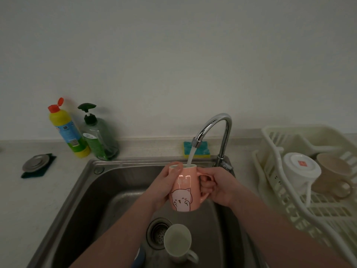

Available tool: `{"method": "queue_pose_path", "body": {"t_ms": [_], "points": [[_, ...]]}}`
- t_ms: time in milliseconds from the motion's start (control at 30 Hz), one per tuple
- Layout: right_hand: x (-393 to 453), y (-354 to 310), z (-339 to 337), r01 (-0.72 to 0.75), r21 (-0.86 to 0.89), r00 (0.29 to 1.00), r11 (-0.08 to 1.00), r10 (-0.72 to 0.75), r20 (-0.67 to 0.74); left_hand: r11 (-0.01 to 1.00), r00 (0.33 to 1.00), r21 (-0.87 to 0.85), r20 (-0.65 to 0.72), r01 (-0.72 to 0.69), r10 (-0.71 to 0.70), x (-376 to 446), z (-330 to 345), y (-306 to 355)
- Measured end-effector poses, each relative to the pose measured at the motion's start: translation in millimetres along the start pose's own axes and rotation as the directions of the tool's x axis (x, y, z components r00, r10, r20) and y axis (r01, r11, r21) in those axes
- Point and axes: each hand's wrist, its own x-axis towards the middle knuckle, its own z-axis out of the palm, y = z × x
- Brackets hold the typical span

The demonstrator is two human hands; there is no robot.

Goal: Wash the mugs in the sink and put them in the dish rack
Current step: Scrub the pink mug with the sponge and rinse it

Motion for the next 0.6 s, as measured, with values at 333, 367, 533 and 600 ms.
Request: {"method": "queue_pose_path", "body": {"t_ms": [333,367,533,600], "points": [[-5.4,-5.0,19.5,0.192,-0.949,0.91,0.25,-0.407,0.078,0.975,0.974,0.114,-0.147,0.192,-0.174,2.9,-9.5,-8.1],[-6.2,-6.7,22.8,0.165,-0.983,0.907,0.083,-0.403,0.118,0.968,0.969,0.154,-0.181,0.198,-0.17,2.3,-11.8,-8.4],[-9.3,-10.9,29.4,0.041,-0.835,0.903,-0.549,-0.337,0.266,0.937,0.959,0.297,-0.263,0.183,-0.104,7.6,-22.7,-8.8],[-7.7,-11.6,28.9,-0.024,-0.738,0.918,-0.674,-0.308,0.251,0.926,0.959,0.335,-0.271,0.174,-0.082,9.5,-25.5,-7.6]]}}
